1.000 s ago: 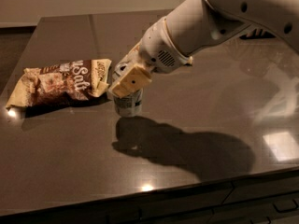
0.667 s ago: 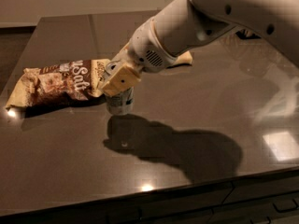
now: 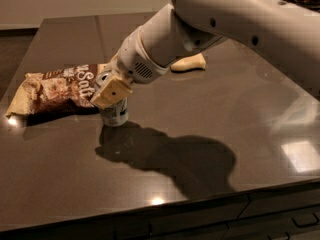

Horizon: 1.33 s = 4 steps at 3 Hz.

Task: Move 7up can near brown chip bag

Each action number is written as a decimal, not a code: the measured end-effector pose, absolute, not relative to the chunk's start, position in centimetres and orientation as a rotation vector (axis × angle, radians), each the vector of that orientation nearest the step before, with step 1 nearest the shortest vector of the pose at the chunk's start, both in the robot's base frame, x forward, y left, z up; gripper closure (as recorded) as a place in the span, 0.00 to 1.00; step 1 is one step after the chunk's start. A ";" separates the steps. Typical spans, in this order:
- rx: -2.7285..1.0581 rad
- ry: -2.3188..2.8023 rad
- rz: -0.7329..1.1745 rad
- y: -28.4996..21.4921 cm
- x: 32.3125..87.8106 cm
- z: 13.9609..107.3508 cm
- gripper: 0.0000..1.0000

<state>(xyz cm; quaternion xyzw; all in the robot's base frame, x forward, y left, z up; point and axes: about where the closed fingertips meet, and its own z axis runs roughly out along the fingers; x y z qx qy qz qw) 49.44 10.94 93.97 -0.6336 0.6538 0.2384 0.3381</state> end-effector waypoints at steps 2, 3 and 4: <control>-1.697 1.675 0.658 13.3 49.3 92.6 0.36; -1.701 1.672 0.656 13.5 49.2 92.7 0.12; -1.704 1.669 0.654 13.6 49.0 92.8 0.00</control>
Offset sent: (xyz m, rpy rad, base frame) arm 0.0004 0.0342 -0.0223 0.0061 0.0256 0.0698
